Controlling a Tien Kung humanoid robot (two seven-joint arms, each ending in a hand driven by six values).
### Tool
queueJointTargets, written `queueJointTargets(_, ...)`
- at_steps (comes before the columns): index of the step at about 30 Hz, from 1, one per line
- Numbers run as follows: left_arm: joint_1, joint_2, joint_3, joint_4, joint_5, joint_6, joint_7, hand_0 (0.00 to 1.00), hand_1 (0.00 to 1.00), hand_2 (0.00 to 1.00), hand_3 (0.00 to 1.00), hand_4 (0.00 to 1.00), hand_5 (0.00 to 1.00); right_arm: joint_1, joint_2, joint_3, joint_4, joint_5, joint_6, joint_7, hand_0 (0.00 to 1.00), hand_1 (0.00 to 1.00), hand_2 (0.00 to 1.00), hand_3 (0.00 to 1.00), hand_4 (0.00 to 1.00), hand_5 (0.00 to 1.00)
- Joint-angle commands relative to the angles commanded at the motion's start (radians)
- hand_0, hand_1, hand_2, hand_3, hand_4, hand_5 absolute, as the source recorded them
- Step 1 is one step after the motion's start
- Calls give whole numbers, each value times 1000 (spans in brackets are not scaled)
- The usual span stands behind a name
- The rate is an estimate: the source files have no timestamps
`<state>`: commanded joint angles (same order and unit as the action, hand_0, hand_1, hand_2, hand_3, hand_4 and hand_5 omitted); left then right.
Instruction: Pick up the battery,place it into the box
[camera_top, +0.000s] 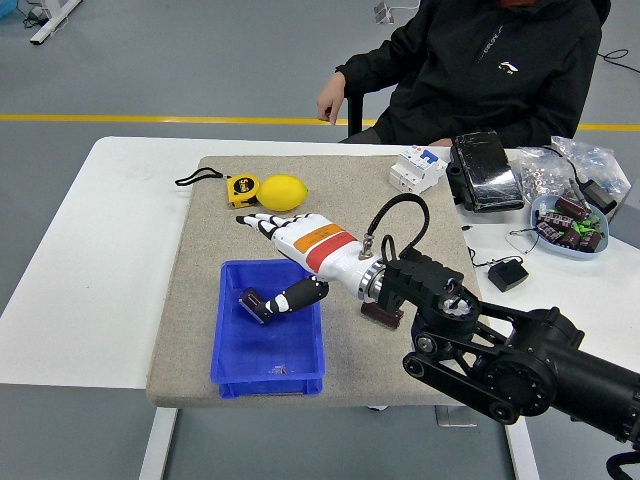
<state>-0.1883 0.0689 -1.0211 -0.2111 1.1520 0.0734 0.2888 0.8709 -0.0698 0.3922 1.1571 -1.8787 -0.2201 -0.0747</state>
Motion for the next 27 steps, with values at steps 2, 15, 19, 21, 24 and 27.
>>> queueJointTargets(2, 1, 0, -1, 0, 0, 0, 0, 723, 698, 663, 585, 632, 539, -3, -27, 16, 16, -18, 0, 3, 652, 723, 865, 929, 924, 353)
queueJointTargets(15, -7, 2, -3, 5, -11, 6, -9, 723, 696, 662, 585, 632, 539, -64, -297, 61, 143, -41, 55, -5, 531, 634, 716, 743, 958, 391)
queueJointTargets(19, -10, 0, 0, 6, -14, 6, -11, 723, 696, 662, 585, 632, 539, -100, -328, 46, 164, -47, 60, -6, 531, 634, 716, 743, 958, 391)
queueJointTargets(21, -11, -2, 2, 6, -18, 7, -11, 723, 697, 663, 586, 632, 539, -114, -331, 37, 157, -43, 60, -5, 526, 627, 705, 716, 956, 392)
queueJointTargets(24, -10, -2, 9, 6, -28, 8, -13, 723, 697, 663, 586, 632, 539, -136, -321, 32, 124, -28, 62, -7, 526, 627, 705, 716, 956, 392)
queueJointTargets(27, -4, -3, 8, 6, -32, 10, -14, 723, 698, 663, 585, 632, 540, -152, -295, 22, 90, -24, 60, -7, 523, 624, 702, 707, 956, 393)
